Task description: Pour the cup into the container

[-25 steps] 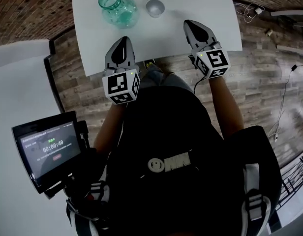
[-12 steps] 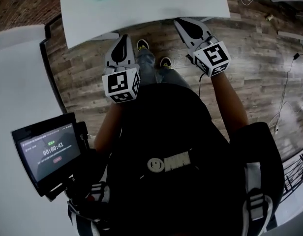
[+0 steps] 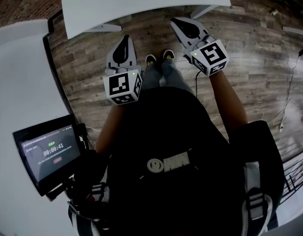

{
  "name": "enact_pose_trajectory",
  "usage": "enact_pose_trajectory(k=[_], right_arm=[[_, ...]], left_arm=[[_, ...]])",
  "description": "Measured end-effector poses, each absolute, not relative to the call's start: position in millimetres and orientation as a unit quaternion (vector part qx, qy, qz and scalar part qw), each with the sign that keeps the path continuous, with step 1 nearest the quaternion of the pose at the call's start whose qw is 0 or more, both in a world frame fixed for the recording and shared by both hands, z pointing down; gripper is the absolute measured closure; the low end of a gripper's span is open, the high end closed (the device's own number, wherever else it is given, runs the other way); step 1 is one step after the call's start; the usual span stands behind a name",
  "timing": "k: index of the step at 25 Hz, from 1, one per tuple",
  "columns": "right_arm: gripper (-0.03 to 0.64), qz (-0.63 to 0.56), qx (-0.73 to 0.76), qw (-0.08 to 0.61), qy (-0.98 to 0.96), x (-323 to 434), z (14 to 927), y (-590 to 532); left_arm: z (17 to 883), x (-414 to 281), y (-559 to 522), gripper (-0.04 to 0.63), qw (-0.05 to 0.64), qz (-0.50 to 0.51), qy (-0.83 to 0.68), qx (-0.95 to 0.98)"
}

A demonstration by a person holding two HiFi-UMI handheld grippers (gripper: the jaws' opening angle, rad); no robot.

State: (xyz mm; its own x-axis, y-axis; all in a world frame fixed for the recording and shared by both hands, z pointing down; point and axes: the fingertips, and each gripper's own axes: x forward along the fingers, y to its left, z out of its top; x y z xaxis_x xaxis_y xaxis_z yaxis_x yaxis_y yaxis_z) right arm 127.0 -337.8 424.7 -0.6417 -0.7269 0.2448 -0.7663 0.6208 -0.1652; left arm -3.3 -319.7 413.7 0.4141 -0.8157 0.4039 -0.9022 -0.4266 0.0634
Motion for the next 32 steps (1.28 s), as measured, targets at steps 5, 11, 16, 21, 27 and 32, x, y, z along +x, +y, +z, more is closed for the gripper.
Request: enact_pose_trajectory(k=[5, 11, 16, 21, 27, 32], right_arm=[[0.609, 0.134, 0.421, 0.091, -0.893, 124, 431, -319], [0.609, 0.142, 0.415, 0.104, -0.893, 113, 433, -300], [0.609, 0.155, 0.42, 0.107, -0.888, 111, 428, -289], [0.609, 0.135, 0.421, 0.139, -0.886, 74, 429, -232], [0.609, 0.124, 0.435, 0.149, -0.879, 45, 429, -174], [0.609, 0.128, 0.43, 0.159, -0.88, 40, 434, -133]], left_arm=[[419, 2, -310, 0.595, 0.144, 0.157, -0.501, 0.839], [417, 1, -304, 0.595, 0.146, 0.148, -0.498, 0.842], [415, 6, -299, 0.595, 0.152, 0.147, -0.49, 0.846], [420, -23, -254, 0.595, 0.157, 0.138, -0.479, 0.853], [422, -61, -200, 0.595, 0.169, 0.121, -0.488, 0.847], [426, -68, -166, 0.595, 0.175, 0.114, -0.49, 0.847]])
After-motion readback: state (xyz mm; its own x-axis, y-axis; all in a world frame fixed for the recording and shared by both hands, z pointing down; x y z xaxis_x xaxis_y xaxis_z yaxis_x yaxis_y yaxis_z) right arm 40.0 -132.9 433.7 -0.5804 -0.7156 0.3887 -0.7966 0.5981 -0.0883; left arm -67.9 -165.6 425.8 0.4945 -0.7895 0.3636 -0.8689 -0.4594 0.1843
